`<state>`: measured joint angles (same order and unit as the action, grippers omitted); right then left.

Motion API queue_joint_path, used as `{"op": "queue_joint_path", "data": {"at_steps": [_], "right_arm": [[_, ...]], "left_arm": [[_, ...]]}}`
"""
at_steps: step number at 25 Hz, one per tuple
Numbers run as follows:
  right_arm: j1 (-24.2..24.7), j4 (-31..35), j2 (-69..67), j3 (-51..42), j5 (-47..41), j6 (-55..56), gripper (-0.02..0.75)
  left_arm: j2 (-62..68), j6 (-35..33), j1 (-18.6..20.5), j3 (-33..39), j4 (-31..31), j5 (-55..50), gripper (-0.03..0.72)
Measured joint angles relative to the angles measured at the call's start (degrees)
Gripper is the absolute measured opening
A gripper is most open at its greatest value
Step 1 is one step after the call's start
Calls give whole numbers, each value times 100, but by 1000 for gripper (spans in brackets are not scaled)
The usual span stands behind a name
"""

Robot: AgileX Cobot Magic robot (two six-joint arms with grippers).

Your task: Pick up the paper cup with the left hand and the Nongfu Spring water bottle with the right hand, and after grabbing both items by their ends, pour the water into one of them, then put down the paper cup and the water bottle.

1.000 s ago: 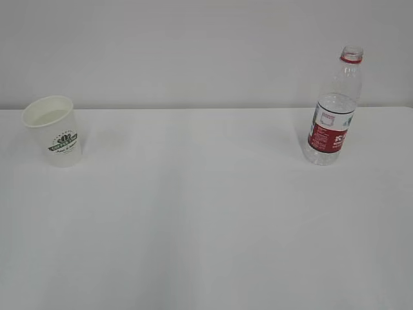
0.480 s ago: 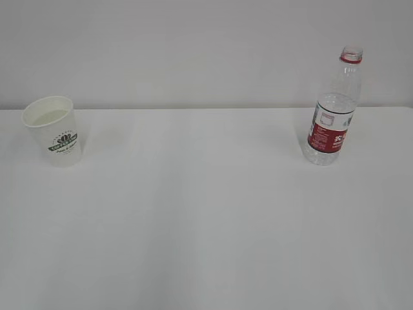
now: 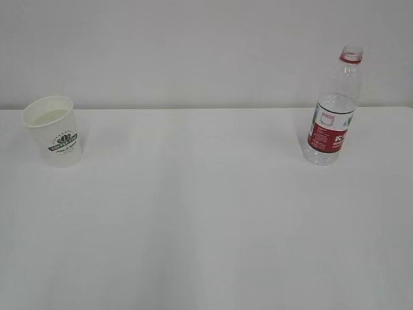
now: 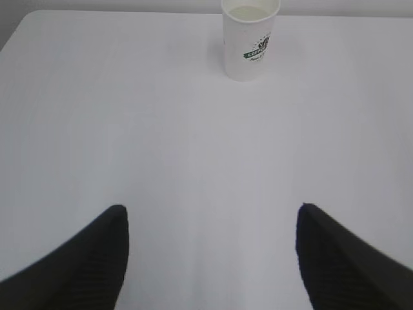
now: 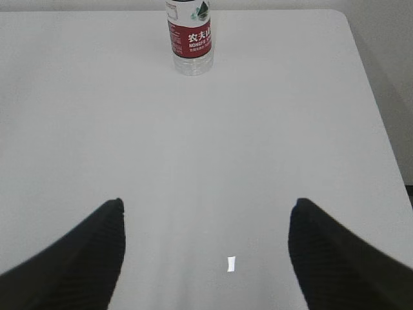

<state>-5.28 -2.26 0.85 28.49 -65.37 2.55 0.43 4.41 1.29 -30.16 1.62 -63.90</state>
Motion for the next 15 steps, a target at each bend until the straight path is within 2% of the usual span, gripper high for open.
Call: {"op": "queue_joint_path", "data": {"at_steps": [15], "right_arm": [[0,-9,0,0,0,0,590]], "left_arm": [[0,0,0,0,0,13,587]]}}
